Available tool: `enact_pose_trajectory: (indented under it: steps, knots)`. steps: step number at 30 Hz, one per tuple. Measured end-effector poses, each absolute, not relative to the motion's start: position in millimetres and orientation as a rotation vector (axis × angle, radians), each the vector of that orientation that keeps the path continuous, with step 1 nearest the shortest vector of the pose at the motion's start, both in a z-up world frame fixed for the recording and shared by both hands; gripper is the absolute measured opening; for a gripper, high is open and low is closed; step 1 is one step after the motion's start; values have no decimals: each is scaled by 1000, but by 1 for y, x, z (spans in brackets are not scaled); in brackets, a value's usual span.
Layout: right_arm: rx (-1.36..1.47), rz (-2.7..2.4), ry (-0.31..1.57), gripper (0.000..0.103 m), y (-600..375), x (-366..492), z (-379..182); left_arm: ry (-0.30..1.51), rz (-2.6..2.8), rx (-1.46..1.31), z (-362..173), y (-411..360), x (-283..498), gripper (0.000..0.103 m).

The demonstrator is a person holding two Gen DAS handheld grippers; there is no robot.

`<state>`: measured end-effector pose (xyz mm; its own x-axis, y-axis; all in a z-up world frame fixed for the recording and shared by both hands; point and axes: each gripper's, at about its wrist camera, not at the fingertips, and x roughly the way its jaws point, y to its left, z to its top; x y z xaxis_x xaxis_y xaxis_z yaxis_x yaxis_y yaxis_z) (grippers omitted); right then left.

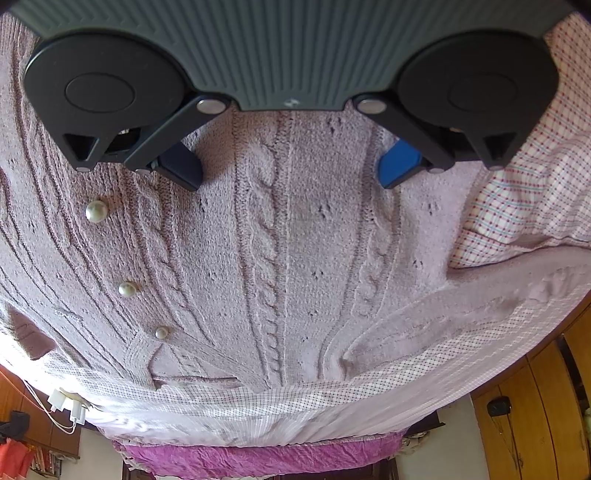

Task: Fold small clothes
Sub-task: 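Move the right tool to the cardigan sleeve and close on its cuff, then lift the sleeve with the right tool and fold it across the cardigan body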

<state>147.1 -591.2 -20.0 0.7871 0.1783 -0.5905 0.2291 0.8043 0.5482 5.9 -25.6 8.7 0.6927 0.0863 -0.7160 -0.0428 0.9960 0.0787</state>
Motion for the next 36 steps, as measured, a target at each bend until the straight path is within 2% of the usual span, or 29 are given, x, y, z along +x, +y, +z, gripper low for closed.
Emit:
enact_pose_trajectory:
  steps: [10,15,22,24,25,26,28,31,36]
  knots:
    - [706,-18,579,103,-602,145,-33,781,81,58,7,-27,3,103]
    - [700,-25,591,103,-602,148,-30,791,78,55,8,-26,5,103]
    - [813,-145,468,102,-618,144,-29,788,84,52,10,-27,5,103]
    - [806,-169,477,95,-619,149,-29,785,87,53,10,-27,5,103]
    - [792,-187,486,77,-618,150,-28,783,88,56,10,-28,4,103]
    - [791,-211,497,51,-619,151,-28,780,89,62,10,-28,4,103]
    - [817,-232,508,25,-622,149,-30,774,90,73,10,-30,3,103]
    - [761,-243,475,14,-617,140,-20,759,86,101,12,-32,1,103]
    - [711,-197,400,12,-604,119,17,752,72,121,18,-33,-3,103]
